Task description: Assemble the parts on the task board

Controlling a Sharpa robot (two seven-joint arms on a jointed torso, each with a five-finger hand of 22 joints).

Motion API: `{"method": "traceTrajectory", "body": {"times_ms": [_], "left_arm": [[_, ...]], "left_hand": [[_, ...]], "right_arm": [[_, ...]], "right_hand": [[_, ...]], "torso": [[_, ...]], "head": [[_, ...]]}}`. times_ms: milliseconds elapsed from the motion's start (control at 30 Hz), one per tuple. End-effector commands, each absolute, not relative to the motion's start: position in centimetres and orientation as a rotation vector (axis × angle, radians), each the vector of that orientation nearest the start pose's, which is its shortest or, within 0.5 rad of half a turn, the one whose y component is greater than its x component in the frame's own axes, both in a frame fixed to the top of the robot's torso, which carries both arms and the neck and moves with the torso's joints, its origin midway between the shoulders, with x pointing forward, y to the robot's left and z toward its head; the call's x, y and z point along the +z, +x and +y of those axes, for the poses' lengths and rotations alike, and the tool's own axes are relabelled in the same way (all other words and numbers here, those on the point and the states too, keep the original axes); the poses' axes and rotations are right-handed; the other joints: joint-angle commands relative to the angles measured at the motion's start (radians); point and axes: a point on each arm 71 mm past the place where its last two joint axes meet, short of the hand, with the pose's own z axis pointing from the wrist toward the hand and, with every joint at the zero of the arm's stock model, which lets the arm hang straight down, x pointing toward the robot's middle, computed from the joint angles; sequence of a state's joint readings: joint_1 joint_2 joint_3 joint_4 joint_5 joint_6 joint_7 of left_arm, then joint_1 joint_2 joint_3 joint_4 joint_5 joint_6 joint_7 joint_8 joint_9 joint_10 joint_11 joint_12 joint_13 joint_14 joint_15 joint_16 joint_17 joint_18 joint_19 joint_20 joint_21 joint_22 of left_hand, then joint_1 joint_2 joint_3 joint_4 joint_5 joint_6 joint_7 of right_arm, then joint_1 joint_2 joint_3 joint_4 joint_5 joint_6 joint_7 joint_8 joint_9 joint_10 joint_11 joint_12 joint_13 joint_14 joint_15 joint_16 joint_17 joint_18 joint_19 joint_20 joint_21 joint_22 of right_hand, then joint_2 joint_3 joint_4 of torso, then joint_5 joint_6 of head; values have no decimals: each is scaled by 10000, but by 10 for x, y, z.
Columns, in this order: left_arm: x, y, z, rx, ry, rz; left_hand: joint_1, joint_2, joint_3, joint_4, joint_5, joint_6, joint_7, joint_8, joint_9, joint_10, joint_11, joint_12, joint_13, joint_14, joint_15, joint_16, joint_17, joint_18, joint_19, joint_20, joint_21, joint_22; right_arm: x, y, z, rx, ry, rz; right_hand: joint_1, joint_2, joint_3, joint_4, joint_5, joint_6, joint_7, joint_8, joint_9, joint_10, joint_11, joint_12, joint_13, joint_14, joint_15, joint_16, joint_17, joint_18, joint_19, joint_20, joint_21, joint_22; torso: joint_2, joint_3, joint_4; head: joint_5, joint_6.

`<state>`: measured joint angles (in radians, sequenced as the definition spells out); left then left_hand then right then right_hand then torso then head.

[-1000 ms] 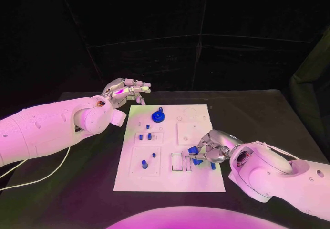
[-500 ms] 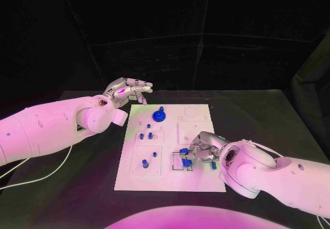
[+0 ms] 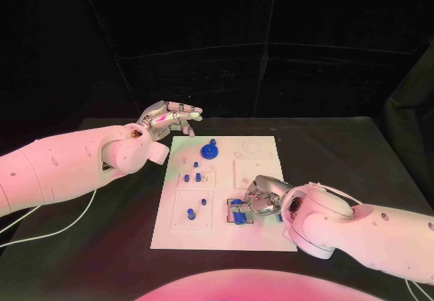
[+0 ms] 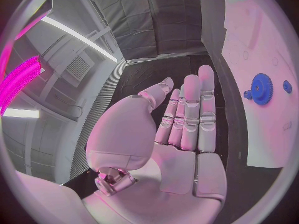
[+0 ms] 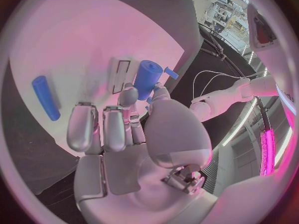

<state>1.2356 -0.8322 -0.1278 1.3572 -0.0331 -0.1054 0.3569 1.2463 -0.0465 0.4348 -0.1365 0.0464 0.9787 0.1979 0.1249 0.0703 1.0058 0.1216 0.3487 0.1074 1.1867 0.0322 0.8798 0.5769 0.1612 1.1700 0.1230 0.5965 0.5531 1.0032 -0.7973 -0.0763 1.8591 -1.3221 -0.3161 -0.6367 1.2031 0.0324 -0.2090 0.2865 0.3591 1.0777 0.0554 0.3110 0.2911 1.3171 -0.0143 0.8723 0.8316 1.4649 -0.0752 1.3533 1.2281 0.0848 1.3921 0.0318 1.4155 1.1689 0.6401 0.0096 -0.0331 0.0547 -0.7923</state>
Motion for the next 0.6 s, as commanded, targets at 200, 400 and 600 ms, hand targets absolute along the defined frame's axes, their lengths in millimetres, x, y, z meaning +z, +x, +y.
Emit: {"method": "traceTrajectory", "body": {"times_ms": [200,400,600], "left_arm": [[-202,509,244,-15413,-10721,15656],[-202,509,244,-15411,-10726,15664],[-202,509,244,-15401,-10735,15682]], "left_hand": [[-116,-16,-10,47,36,-61,-3,63,-9,-67,-2,49,13,-80,2,51,-26,201,-6,53,-73,-21],[-126,-27,-21,53,36,-71,0,69,-9,-81,2,62,14,-84,5,58,-34,201,-4,55,-80,-26],[-126,-27,-21,53,36,-71,0,69,-9,-81,2,62,14,-84,5,58,-34,201,-4,55,-80,-26]], "right_arm": [[-258,369,-116,5983,1527,20754],[-258,368,-114,5951,1220,20824],[-257,367,-115,5987,1021,20801]], "right_hand": [[-1052,-391,-663,53,-2379,-290,175,-177,93,-277,103,-882,-467,352,22,-315,-433,-11,-95,43,-91,-300],[-2021,-1665,210,111,-3007,-436,241,-252,178,-509,166,-1485,-781,314,83,-527,-654,41,-229,104,-236,-568],[-1751,-1471,499,68,-2819,-449,247,-255,216,-529,170,-1587,-793,318,88,-560,-669,46,-240,113,-262,-600]], "torso": [[-12,3,-1],[-9,6,-9],[-15,15,-17]], "head": [[-19,6],[-14,2],[-11,6]]}}
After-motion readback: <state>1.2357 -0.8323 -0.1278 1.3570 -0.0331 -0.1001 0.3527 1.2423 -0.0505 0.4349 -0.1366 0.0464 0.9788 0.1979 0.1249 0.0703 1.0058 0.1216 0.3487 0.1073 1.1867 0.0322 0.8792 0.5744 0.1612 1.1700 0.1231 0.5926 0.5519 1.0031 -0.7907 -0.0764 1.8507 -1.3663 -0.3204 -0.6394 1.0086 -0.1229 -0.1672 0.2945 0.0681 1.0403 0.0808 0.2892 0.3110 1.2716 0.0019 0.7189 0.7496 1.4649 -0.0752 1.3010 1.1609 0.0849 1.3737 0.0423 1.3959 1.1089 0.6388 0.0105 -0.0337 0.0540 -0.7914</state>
